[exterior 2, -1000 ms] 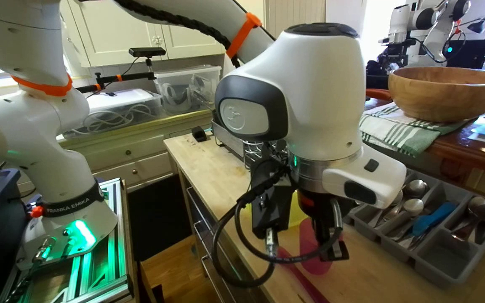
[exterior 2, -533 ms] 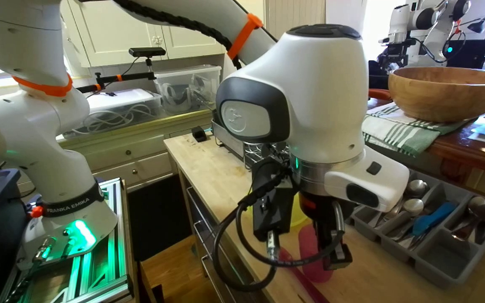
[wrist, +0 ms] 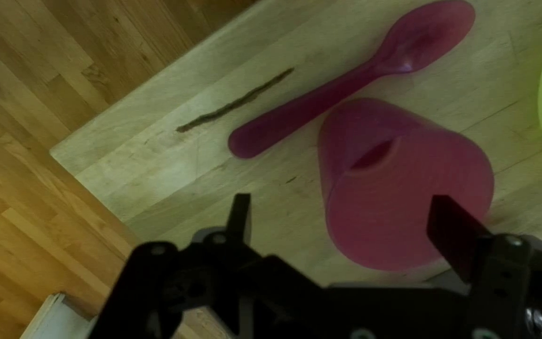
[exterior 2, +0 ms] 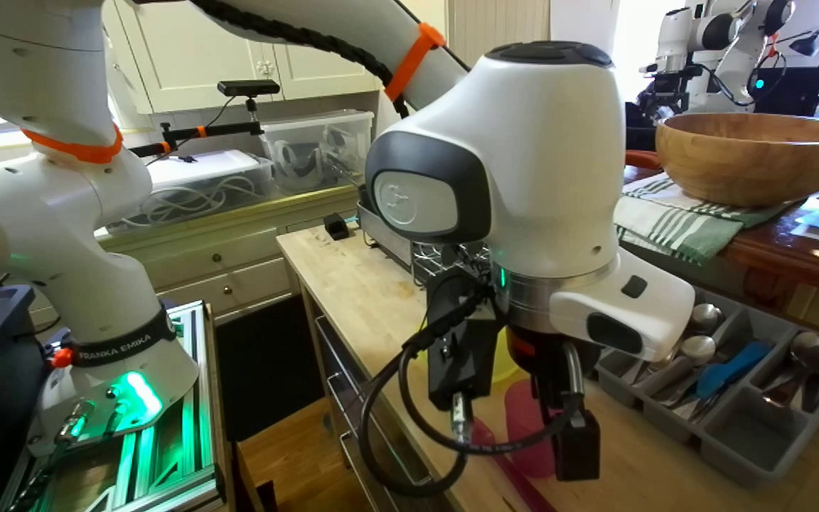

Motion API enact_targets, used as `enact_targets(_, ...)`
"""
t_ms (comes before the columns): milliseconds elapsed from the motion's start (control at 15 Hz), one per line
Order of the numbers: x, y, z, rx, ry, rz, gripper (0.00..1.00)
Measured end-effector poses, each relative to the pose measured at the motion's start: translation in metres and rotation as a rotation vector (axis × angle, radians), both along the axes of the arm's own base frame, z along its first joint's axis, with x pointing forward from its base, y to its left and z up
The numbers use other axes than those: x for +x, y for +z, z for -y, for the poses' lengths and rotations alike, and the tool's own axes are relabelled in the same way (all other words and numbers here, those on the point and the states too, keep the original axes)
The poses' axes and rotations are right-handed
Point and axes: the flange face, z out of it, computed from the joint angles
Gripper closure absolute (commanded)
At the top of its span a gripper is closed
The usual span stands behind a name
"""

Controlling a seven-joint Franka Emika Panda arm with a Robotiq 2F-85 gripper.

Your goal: Put the yellow spoon on the yellow plate then move the purple cup to the right.

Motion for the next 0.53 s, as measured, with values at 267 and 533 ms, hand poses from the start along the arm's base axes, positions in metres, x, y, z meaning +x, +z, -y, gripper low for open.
enact_targets(267,0.009,0.014,-0.005,-0.011,0.015,0.024,0.0)
enact_targets(533,0.024,0.045,-0.021,-0.037,0.064,0.059,0.0)
